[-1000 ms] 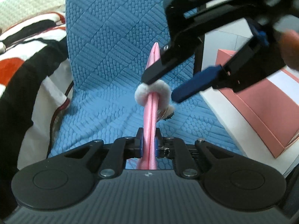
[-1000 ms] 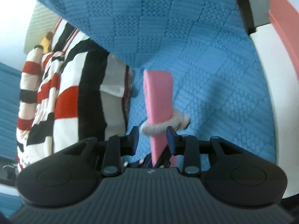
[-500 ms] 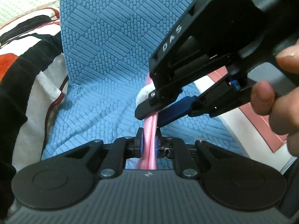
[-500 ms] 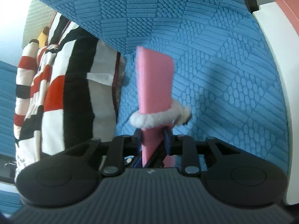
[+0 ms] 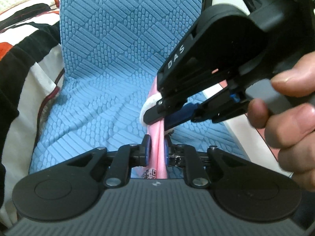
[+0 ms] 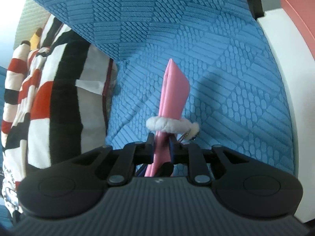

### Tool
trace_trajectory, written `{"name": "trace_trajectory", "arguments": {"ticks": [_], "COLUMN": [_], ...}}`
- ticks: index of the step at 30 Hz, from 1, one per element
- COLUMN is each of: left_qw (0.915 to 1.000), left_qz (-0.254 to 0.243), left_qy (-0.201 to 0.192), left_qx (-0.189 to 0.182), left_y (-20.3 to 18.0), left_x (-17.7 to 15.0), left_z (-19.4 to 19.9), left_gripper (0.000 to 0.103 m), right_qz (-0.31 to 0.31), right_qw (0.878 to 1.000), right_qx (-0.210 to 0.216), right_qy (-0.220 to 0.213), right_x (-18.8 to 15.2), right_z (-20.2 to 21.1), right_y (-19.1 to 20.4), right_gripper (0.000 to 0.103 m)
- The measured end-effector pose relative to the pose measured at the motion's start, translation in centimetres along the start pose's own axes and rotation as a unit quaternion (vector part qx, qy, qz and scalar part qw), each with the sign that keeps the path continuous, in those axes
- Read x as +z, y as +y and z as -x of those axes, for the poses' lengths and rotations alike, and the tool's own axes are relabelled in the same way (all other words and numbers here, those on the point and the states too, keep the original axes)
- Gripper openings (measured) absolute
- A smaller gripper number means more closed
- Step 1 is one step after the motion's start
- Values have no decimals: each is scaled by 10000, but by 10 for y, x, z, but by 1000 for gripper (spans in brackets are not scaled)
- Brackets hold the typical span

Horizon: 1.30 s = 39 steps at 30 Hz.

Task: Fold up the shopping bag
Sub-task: 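Open right tool and release the ring on the bag, then carry the ringed pink bag with left tool over the open pink box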

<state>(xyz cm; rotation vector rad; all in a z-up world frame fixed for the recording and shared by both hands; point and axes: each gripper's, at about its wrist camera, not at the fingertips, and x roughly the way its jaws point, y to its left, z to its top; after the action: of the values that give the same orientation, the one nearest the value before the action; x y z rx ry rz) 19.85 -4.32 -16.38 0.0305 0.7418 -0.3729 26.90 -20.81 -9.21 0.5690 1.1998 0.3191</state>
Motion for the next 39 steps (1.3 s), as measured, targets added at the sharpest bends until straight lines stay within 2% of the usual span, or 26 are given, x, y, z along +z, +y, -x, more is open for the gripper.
{"name": "trace_trajectory", "arguments": {"ticks": [6, 11, 14, 16, 19, 22, 28, 39], "left_qw": [9992, 9971, 9964, 9952, 9928, 9916, 9892, 9853], "left_qz": [322, 579, 675, 795, 1039, 1174, 1356, 1609], "left_qy": [172, 258, 303, 357, 425, 406, 416, 472], "left_qx": [-136, -414, -422, -440, -427, -369, -378, -319], "left_y": [9, 13, 14, 16, 22, 26, 22, 4], "left_x": [1, 3, 1, -1, -5, -4, 3, 14], "left_z": [0, 7, 14, 19, 25, 32, 45, 77], "left_gripper": [18, 22, 27, 37, 44, 48, 50, 51], "right_qz": [-113, 167, 383, 594, 866, 1160, 1715, 1808], "right_qw": [9999, 9997, 9981, 9959, 9925, 9884, 9793, 9783], "right_qx": [13, -170, -383, -541, -718, -829, -889, -783], "right_qy": [95, -110, -307, -404, -473, -520, -609, -643], "right_x": [-5, -3, 1, 2, 1, -6, -24, -39], "right_z": [-8, -4, 1, 4, 10, 21, 52, 103], "right_y": [-7, -1, 0, 1, 2, 5, 19, 25], "right_gripper": [20, 10, 10, 10, 10, 10, 10, 10]}}
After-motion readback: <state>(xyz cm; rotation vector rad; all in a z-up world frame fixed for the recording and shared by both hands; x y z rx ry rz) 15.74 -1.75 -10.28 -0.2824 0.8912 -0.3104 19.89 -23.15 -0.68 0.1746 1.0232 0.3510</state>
